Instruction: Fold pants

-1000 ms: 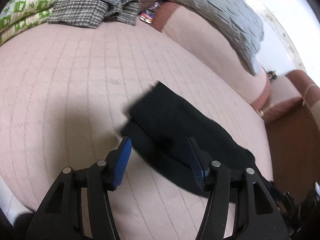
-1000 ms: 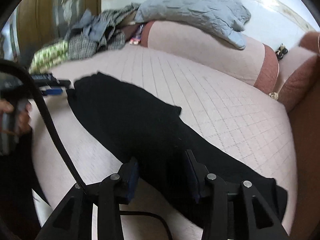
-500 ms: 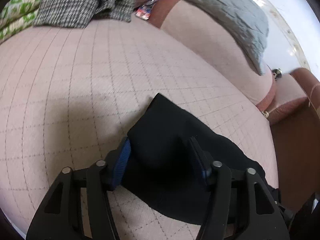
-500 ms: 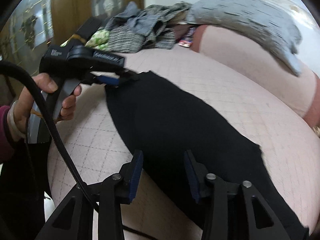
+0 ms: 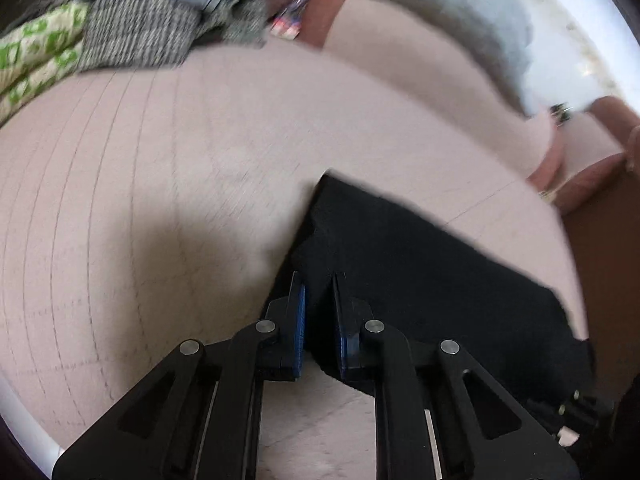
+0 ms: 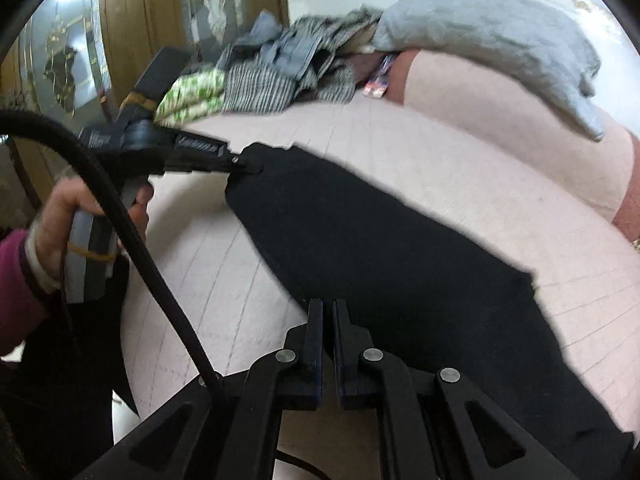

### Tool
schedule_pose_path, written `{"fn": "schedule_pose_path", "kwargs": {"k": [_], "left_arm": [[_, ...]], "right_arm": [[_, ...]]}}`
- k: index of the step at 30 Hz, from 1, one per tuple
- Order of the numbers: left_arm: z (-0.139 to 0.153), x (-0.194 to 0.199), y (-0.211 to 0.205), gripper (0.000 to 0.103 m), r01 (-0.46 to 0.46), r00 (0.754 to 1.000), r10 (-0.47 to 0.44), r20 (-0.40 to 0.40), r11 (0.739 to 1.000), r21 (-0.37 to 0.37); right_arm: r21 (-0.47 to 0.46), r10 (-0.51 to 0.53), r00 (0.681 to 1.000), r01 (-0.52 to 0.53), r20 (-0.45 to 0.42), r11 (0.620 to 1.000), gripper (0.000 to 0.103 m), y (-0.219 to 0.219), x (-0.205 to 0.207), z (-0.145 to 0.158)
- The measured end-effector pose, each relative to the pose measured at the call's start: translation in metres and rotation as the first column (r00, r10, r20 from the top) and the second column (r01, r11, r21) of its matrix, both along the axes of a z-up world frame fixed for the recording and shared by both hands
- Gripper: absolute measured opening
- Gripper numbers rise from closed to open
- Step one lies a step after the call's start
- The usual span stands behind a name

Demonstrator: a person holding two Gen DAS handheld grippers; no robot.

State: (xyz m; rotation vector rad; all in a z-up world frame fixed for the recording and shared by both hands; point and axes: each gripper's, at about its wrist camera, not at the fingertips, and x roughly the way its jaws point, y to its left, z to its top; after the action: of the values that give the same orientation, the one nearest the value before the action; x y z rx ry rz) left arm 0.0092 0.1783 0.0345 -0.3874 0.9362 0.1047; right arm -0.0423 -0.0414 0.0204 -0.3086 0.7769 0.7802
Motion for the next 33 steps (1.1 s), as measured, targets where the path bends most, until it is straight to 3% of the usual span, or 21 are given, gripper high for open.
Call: {"fn": "schedule_pose_path", "kwargs": {"k": [2,4,6,7,9,11,13,16,17,18,19,23,26,28,32,33], "left_arm": [[0.001,-0.001,0.001,0.013,0.005,1.000,-0.005,0.006,1.000,0.005],[0.009,-0.006,0.001,0.021,-0.003,1.000,0.002,0.028,1.000,0.022],[0.016,-0.014,0.007,0.024,-0.037,0.999,0.035,0.041,0.998,0.046],[0.020,-0.019,0.012,0.024,-0.063,0.997,0.060,0.053,0.996,0.058],[0.027,-0.026,0.020,0.024,-0.109,0.992,0.104,0.075,0.992,0.071],[0.036,-0.028,0.019,0.025,-0.108,0.989,0.101,0.104,0.992,0.060],[0.044,-0.027,0.009,0.025,-0.073,0.990,0.066,0.123,0.996,0.055],[0.049,-0.015,-0.021,0.025,0.020,0.992,-0.025,0.120,0.999,0.045],[0.047,-0.011,-0.030,0.025,0.046,0.993,-0.050,0.109,0.998,0.043],[0.043,-0.007,-0.042,0.025,0.072,0.993,-0.076,0.093,0.996,0.045],[0.040,-0.003,-0.052,0.025,0.097,0.992,-0.101,0.078,0.994,0.048],[0.024,0.007,-0.087,0.025,0.174,0.983,-0.178,0.043,0.982,0.076],[0.003,0.011,-0.098,0.025,0.194,0.981,-0.194,-0.008,0.976,0.098],[-0.001,0.008,-0.103,0.025,0.194,0.981,-0.196,0.003,0.974,0.114],[0.007,0.006,-0.099,0.025,0.201,0.979,-0.202,0.005,0.976,0.081],[0.012,0.005,-0.100,0.025,0.204,0.979,-0.205,0.013,0.977,0.062]], "right_arm": [[-0.029,-0.019,1.000,0.019,-0.015,0.999,0.004,0.004,0.000,-0.013],[0.016,-0.039,0.999,0.039,-0.029,0.999,0.006,-0.004,0.002,-0.010],[0.053,-0.059,0.996,0.062,-0.060,0.997,0.035,-0.018,0.004,-0.001],[0.087,-0.085,0.994,0.090,-0.064,0.992,0.039,-0.032,0.006,0.008],[0.141,-0.150,0.987,0.156,-0.053,0.978,0.040,-0.056,0.011,0.021],[0.169,-0.277,0.960,0.281,-0.047,0.945,0.040,-0.084,0.027,0.031],[0.164,-0.407,0.910,0.414,-0.078,0.895,0.040,-0.106,0.051,0.031],[0.184,-0.453,0.872,0.484,-0.184,0.856,0.040,-0.117,0.084,0.016],[0.179,-0.449,0.868,0.486,-0.209,0.855,0.035,-0.115,0.093,0.009],[0.172,-0.439,0.868,0.480,-0.231,0.860,0.017,-0.111,0.099,0.002],[0.161,-0.429,0.872,0.470,-0.235,0.868,0.007,-0.105,0.104,-0.002],[0.122,-0.440,0.891,0.451,-0.112,0.884,0.006,-0.092,0.106,0.012],[0.046,-0.486,0.870,0.490,-0.081,0.870,0.006,-0.085,0.116,-0.001],[0.029,-0.482,0.870,0.487,-0.103,0.873,0.007,-0.081,0.117,-0.010],[0.125,-0.443,0.883,0.463,-0.156,0.878,0.036,-0.108,0.094,0.017],[0.134,-0.452,0.879,0.471,-0.150,0.872,0.037,-0.121,0.084,0.027]]}}
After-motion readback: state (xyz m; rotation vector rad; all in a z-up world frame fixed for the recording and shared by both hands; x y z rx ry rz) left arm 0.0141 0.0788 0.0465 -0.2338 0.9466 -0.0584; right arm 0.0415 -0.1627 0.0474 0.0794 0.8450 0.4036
